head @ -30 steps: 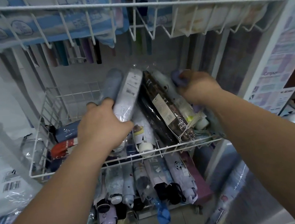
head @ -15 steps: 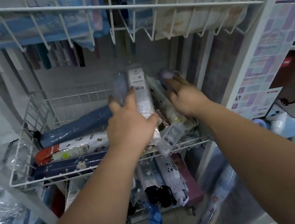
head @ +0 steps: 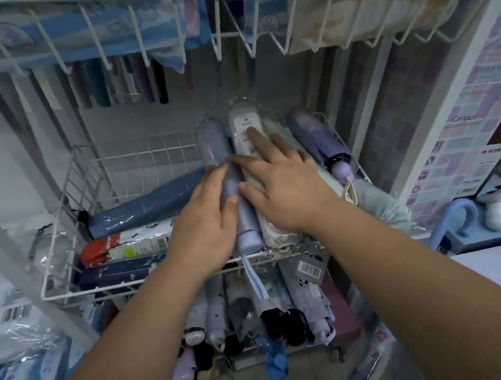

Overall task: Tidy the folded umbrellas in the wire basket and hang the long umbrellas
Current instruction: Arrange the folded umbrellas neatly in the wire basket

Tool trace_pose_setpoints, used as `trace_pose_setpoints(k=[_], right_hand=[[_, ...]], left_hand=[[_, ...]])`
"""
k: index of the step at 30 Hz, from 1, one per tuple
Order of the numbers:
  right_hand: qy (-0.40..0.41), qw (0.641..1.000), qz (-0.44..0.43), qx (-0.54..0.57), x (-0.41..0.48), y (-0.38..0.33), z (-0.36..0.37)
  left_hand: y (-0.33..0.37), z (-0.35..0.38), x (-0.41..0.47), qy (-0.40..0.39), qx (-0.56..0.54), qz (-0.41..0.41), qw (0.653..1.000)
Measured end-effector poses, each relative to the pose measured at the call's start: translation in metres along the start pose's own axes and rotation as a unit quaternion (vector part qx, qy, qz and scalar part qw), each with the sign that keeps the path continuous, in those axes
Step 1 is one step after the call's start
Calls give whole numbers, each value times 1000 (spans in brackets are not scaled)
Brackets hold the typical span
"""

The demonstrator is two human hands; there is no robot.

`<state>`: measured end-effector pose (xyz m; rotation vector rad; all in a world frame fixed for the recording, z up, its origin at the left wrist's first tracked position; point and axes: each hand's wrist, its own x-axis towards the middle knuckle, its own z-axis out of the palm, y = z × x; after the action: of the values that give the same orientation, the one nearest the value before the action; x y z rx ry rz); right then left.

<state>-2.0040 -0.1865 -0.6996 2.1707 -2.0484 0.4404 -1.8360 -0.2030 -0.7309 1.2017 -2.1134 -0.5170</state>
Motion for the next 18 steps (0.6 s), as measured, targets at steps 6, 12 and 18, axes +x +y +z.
trace_pose_setpoints(k=[6,12,18], right_hand=[[11,991,-16,-135,3,-19,-13],[-21,978,-134,-156,26,-79,-6],[-171,956,-99,-218,42,-97,24]], left_hand=[[-25,-25,1,-77,58,5,995],[-48,-47,-7,-85,77,21,993],[-92,-80,-13,-60,168,-12,984]])
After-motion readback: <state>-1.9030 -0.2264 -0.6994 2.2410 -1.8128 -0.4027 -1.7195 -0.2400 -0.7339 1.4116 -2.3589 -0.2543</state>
